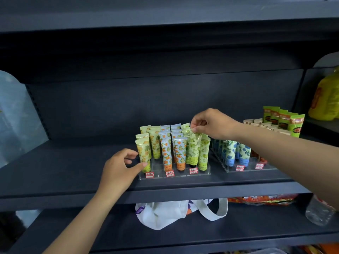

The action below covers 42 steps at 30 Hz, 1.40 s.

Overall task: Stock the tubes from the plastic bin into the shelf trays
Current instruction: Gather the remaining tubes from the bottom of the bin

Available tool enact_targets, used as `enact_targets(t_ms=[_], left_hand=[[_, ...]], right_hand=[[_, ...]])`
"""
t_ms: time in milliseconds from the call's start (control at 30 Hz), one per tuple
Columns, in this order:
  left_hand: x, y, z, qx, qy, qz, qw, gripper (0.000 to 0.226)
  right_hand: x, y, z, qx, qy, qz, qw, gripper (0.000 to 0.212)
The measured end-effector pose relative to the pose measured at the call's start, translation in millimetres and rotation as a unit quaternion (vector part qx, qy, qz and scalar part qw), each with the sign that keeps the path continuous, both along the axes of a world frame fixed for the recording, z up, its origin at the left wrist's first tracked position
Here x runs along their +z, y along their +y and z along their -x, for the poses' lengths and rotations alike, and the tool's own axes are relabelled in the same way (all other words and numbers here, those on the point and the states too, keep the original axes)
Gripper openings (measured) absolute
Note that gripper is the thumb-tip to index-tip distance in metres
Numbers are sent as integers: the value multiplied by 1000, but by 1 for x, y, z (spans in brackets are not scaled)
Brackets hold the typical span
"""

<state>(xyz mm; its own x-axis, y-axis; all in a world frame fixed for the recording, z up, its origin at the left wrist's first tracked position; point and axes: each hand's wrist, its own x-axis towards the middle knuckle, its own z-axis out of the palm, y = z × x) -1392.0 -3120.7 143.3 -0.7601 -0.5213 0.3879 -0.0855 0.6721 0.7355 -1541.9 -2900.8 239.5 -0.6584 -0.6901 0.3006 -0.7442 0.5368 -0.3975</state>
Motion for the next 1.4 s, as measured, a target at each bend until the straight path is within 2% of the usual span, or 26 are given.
enact_targets(t_ms=[367, 733, 833, 933, 1067, 1200, 1300, 1400], left_hand=[[-6, 2, -7, 6, 8, -15, 1000, 25], [-30, 45, -40, -51, 6, -4, 999, 31], [-39, 52, -45, -70, -16, -9, 997, 28], [-54, 62, -48, -123, -78, -32, 989, 25], [-93, 86, -51, -198, -185, -51, 961, 27], [-148, 114, -48, -253, -286, -61, 922, 32], [-196, 134, -41, -260, -372, -64, 889, 38], [-248, 152, -30, -263, -440, -42, 857, 46]], right_hand=[[-9, -6, -1, 4, 23, -36, 999, 7], [-13, -7, -9, 9, 78, -35, 996, 13], [-10, 5, -17, 2, 107, -15, 994, 19], [-19, 25, -27, -9, 125, 26, 992, 23], [-64, 66, -53, -22, 108, 84, 990, 26], [-147, 114, -82, -46, 37, 105, 993, 23], [-225, 144, -101, -86, -61, 88, 991, 25], [-300, 165, -120, -141, -189, 33, 971, 23]])
